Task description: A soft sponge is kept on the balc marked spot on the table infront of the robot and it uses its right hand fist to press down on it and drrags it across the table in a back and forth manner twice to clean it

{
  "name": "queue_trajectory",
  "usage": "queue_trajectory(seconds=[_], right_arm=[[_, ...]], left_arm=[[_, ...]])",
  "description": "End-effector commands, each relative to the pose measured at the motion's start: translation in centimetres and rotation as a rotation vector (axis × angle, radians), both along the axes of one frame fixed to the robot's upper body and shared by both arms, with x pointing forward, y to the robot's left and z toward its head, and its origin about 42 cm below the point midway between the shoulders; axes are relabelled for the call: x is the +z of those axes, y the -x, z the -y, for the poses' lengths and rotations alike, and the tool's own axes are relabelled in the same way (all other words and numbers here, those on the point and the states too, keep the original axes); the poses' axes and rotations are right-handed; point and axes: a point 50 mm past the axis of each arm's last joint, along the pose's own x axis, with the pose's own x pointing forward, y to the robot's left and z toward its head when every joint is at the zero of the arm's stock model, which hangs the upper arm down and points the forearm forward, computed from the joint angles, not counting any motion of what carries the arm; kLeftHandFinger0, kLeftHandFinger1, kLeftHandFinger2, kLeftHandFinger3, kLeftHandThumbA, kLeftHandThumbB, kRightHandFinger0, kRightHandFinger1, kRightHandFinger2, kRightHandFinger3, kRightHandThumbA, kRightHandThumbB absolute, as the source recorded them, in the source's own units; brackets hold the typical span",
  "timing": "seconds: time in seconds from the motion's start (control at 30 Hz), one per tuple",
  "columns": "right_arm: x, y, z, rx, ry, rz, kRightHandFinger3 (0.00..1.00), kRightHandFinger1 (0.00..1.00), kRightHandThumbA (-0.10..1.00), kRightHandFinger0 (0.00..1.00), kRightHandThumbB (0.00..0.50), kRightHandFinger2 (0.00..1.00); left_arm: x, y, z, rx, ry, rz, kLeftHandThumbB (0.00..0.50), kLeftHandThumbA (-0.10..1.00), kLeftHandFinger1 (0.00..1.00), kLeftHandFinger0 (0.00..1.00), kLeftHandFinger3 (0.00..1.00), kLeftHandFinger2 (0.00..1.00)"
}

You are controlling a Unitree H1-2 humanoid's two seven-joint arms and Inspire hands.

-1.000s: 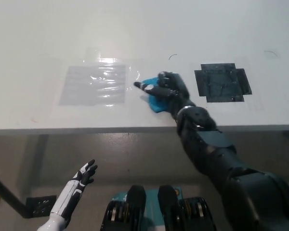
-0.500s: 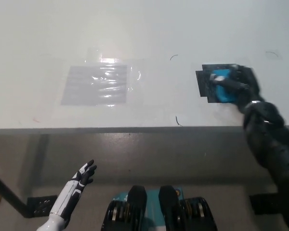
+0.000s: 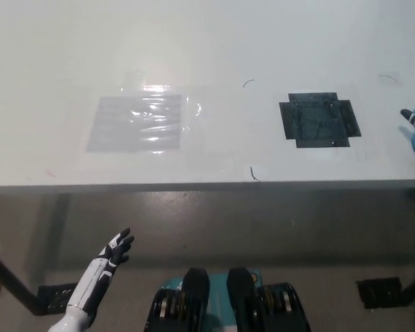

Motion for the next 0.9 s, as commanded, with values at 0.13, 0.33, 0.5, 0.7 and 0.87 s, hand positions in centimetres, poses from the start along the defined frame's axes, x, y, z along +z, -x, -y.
queue_trajectory(seconds=[0.13,0.33,0.5,0.7,0.87], right_arm=[[-2.2,1.2,0.4,-0.018,-0.04,-0.078,0.21,0.0,1.0,0.0,0.266,0.25],[-1.7,-0.2,-3.6,0.042,-0.053,-0.041,0.16,0.0,1.0,0.0,0.245,0.2],[-0.7,-2.0,-9.1,0.137,-0.067,-0.027,0.0,0.0,1.0,0.0,0.272,0.0],[0.4,-3.1,-15.7,0.252,-0.11,0.003,0.0,0.0,1.0,0.0,0.245,0.0],[0.7,-3.1,-20.4,0.354,-0.097,0.039,0.0,0.0,1.0,0.0,0.235,0.0]], left_arm=[[1.5,-0.7,-0.5,-0.012,-0.009,0.073,0.483,1.0,1.0,1.0,1.0,1.0],[1.4,-0.8,-0.3,-0.008,-0.007,0.075,0.493,1.0,1.0,1.0,1.0,1.0],[1.5,-0.9,-0.4,-0.012,-0.003,0.073,0.5,1.0,1.0,1.0,1.0,1.0],[1.4,-1.0,-0.4,-0.013,-0.012,0.073,0.49,1.0,1.0,1.0,1.0,1.0],[1.3,-0.8,-0.4,-0.008,-0.005,0.067,0.498,1.0,1.0,1.0,1.0,1.0]])
